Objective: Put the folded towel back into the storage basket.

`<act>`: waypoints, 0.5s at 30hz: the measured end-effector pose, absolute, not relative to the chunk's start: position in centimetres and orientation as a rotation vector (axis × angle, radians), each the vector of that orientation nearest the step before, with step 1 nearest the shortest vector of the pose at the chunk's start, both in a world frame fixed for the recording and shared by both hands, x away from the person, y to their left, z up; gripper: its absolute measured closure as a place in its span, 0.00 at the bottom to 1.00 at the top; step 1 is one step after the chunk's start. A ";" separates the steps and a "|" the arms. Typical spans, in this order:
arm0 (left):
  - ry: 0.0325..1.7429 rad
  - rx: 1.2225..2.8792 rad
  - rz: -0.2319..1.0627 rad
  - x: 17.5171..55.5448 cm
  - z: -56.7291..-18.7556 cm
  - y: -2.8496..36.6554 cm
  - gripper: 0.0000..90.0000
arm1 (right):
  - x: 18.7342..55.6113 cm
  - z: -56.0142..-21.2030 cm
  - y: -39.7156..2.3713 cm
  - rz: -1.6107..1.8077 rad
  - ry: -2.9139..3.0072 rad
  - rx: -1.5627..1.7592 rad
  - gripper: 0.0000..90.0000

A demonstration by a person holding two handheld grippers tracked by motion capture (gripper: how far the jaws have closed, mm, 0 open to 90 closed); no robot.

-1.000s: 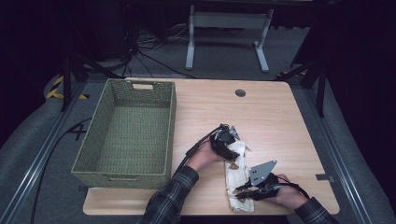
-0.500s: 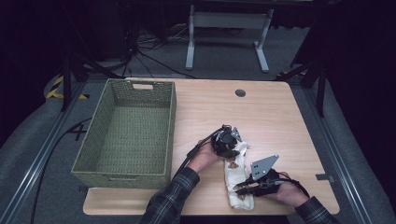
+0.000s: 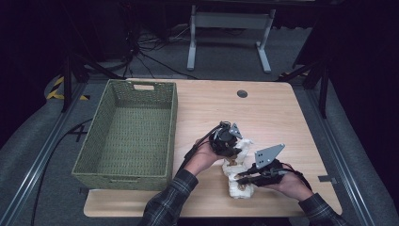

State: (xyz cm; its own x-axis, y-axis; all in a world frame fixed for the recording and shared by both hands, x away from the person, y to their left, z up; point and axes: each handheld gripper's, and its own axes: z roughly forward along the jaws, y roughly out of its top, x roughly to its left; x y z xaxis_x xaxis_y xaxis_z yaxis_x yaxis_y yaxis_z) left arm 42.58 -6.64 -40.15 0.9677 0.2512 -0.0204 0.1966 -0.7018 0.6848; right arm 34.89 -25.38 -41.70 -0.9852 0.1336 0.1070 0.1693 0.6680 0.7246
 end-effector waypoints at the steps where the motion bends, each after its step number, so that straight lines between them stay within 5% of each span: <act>1: 0.327 2.369 0.103 42.5 -39.8 -6.5 0.84 | 35.0 -41.5 -25.3 -1.241 -2.839 -0.253 0.89; 15: 0.372 2.339 0.183 41.6 -34.2 -4.8 0.85 | 36.2 -37.3 -23.9 -1.324 -2.841 -0.198 0.89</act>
